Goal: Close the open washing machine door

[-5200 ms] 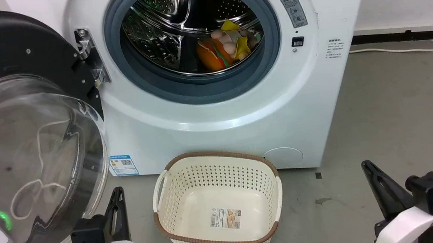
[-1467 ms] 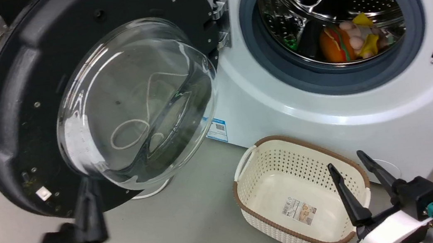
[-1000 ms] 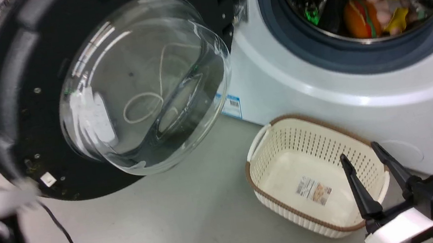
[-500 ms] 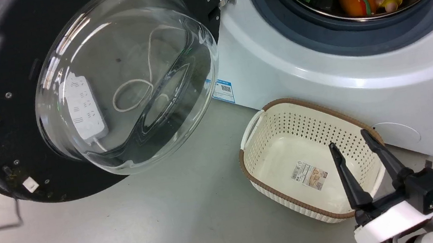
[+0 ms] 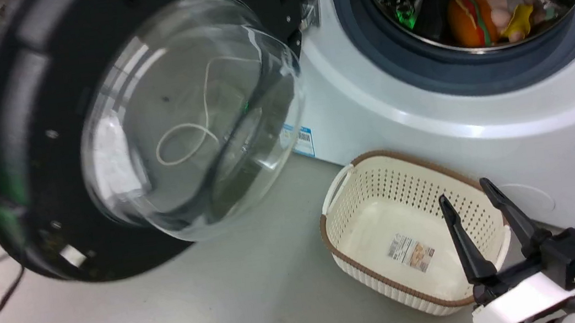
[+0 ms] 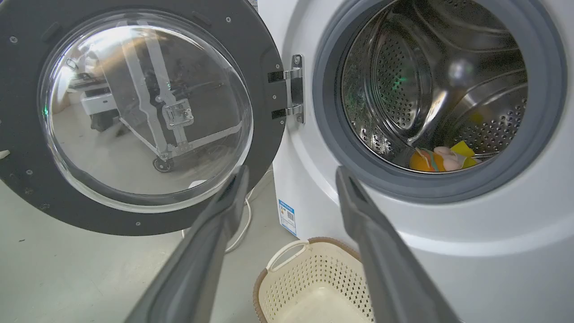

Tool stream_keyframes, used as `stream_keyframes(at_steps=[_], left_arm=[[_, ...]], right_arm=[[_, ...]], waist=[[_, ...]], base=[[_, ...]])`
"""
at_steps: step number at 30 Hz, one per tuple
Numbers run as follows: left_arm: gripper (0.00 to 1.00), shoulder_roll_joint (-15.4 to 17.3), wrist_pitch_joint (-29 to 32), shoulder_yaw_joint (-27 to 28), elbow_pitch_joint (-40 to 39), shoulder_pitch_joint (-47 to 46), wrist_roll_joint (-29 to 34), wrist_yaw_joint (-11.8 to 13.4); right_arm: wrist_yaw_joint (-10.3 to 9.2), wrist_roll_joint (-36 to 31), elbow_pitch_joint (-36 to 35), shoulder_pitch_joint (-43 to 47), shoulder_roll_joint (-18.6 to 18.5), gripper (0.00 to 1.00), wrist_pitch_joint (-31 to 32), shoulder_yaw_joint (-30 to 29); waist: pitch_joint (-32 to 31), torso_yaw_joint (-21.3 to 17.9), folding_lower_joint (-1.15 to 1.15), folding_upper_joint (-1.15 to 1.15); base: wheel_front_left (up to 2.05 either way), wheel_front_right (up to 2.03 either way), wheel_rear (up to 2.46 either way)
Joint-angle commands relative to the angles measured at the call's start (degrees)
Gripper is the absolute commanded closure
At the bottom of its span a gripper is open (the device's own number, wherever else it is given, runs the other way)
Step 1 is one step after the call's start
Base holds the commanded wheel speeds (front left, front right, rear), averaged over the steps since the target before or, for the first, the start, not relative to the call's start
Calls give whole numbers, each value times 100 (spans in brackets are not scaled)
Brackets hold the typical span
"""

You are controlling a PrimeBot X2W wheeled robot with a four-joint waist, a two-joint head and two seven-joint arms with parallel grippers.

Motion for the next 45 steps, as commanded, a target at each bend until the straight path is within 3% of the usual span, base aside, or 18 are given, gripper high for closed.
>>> stream_keyframes(at_steps=[1, 8, 9, 10, 12, 13, 14, 16, 18, 20, 22, 27, 31, 39, 45], left_arm=[[100, -193, 264, -154, -139, 276, -130, -36], [100, -517, 1055, -229, -589, 801, -754, -39], [100, -753, 1394, -221, -792, 997, -1123, -4], [100, -753, 1394, -221, -792, 997, -1123, -4], [100, -1070, 1771, -279, -1115, 1382, -1450, 58], [100, -1070, 1771, -279, -1115, 1382, -1450, 58], [100, -1353, 1855, -361, -1345, 1633, -1552, 77], [100, -1485, 1853, -418, -1459, 1763, -1563, 84], [100, -1801, 1689, -686, -1769, 2266, -1639, 51], [100, -1876, 1450, -1052, -1928, 2624, -1734, 6], [100, -1884, 1327, -1211, -1958, 2717, -1829, -7], [100, -1890, 464, -2415, -2129, 3128, -2636, -37], [100, -1891, -98, -3238, -2477, 3262, -2845, -40], [100, -1892, -1336, -4225, -2539, 2783, -3061, -41], [100, -1892, -2518, -4444, -2288, 2091, -2829, -41]], right_arm=[[5, 28, 21, 101, 11, 0, -25, -41], [5, 4, 64, 242, 27, 0, -25, -158], [5, 12, 70, 302, 31, 0, -25, -247], [5, 12, 70, 302, 31, 0, -25, -247], [5, 124, 88, 380, 35, 0, -25, -382], [5, 124, 88, 380, 35, 0, -25, -382], [5, 152, 101, 408, 36, 0, -25, -458], [5, 142, 102, 416, 36, 0, -25, -492], [5, 41, 87, 404, 37, 0, -25, -627], [5, -37, 54, 377, 37, 0, -25, -764], [5, -72, 44, 375, 37, 0, -25, -811], [5, -228, 37, 306, 37, 0, -25, -966], [5, -283, 2, 188, 17, 0, -25, -1078], [5, -280, 57, -42, 10, 0, -25, -1313], [5, -158, 150, -214, 26, 0, -25, -1307]], waist=[[-123, -11, 1, 0], [-422, -61, 1, 0], [-534, -58, 1, 0], [-534, -58, 1, 0], [-641, -82, 1, 0], [-641, -82, 1, 0], [-697, -116, 1, 0], [-724, -143, 1, 0], [-771, -339, 1, 0], [-754, -555, 1, 0], [-739, -624, 1, 0], [-547, -1163, 1, 0], [-299, -1704, 1, 0], [156, -2877, 1, 0], [510, -3794, 1, 0]], base=[[0, 0, 0], [0, 0, 0], [0, 0, 0], [0, 0, 0], [0, 0, 0], [0, 0, 0], [0, 0, 0], [0, 0, 0], [0, 0, 0], [0, 0, 0], [0, 0, 0], [0, 0, 0], [0, 0, 0], [0, 0, 0], [0, 0, 0]])
